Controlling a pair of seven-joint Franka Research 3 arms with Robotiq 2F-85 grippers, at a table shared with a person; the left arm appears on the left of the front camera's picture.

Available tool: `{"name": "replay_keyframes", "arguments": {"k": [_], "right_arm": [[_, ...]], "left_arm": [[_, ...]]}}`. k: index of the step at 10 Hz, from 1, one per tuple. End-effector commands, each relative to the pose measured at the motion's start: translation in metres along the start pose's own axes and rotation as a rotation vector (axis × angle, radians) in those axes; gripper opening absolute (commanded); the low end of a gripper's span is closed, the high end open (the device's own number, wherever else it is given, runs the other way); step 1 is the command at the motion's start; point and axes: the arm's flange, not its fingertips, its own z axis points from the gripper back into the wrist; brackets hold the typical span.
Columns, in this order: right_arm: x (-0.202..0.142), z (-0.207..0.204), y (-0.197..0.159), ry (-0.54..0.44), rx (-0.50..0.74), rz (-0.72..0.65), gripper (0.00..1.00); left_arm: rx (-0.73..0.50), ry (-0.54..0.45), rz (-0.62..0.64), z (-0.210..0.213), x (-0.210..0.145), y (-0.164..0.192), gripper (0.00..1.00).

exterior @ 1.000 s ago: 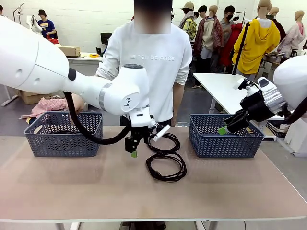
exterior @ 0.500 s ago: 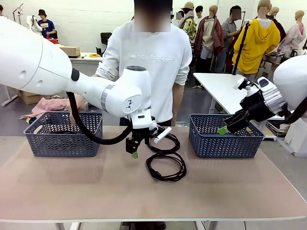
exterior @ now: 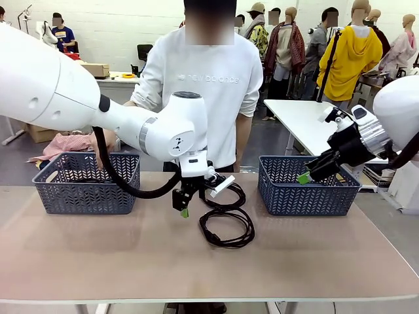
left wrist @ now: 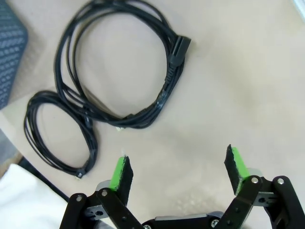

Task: Organize the cables according to human instructions.
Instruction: Pick up a bundle of cables and place it in the basket indicated by the human.

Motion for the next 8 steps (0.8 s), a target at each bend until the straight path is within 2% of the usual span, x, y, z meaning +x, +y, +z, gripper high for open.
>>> {"name": "replay_keyframes", "arguments": {"k": [1, 6, 8], "right_arm": [[-0.001, -0.001, -0.003, -0.028, 0.017, 0.017, 1.0], [-0.001, -0.001, -0.003, -0.028, 0.017, 0.017, 1.0], [-0.001, -0.001, -0.003, -0.028, 0.017, 0.017, 1.0]], "left_arm": [[-0.009, -0.001, -0.151, -0.009, 0.003, 0.011, 1.0], [-0.068, 0.006, -0.36, -0.034, 0.015, 0.024, 1.0], [-0.083, -0.001, -0.399, -0.043, 0.017, 0.032, 1.0]]}}
